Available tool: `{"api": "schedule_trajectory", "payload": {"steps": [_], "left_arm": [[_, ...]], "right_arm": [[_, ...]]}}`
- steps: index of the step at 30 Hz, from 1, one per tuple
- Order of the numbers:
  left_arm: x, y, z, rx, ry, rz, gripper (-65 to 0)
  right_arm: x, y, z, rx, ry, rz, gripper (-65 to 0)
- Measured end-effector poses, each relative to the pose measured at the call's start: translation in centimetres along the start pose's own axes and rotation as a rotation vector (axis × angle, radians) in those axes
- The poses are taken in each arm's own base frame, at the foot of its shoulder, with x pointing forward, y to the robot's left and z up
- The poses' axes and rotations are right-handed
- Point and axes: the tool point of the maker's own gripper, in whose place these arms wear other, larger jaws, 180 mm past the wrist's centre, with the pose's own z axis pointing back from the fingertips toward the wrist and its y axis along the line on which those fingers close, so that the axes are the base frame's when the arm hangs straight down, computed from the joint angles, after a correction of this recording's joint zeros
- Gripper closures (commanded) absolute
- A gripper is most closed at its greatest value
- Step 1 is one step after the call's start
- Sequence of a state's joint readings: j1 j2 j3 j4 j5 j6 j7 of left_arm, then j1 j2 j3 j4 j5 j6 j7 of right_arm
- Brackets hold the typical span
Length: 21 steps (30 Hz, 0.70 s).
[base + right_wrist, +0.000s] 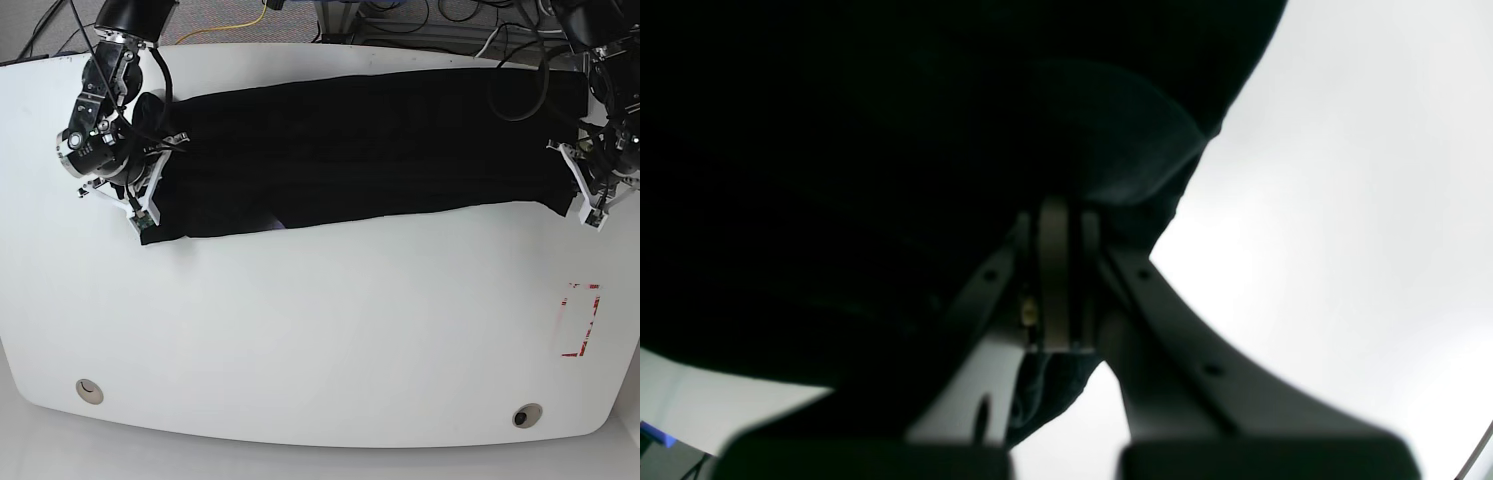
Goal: Layout the t-shirt on the table in an organized manner, then fold the t-shirt properly
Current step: 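Fold the hem edge over toward the collar with both grippers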
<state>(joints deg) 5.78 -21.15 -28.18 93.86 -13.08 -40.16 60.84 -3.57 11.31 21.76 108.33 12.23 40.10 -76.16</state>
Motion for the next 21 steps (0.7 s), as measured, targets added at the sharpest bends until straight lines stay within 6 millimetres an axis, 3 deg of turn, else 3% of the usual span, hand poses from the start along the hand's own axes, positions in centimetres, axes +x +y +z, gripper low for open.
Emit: {"api": "schedule_trajectory", "payload": {"steps": [8,14,21], "left_arm": [[-1.6,0.9,0.5,0.024,0.04,0.026,-23.7],[-3.4,2.2,1.2,0.057,0.112,0.065,-24.6],[-3.8,2.2,1.2,0.06,0.122,0.067,-24.7]], "right_arm": [[0.0,0.0,0.0,0.001,-0.001,0.0,0.0],[-0.1,0.0,0.0,0.0,0.003,0.0,0.0],[-0.2,0.0,0.0,0.001,0.004,-0.001,-0.2]]}}
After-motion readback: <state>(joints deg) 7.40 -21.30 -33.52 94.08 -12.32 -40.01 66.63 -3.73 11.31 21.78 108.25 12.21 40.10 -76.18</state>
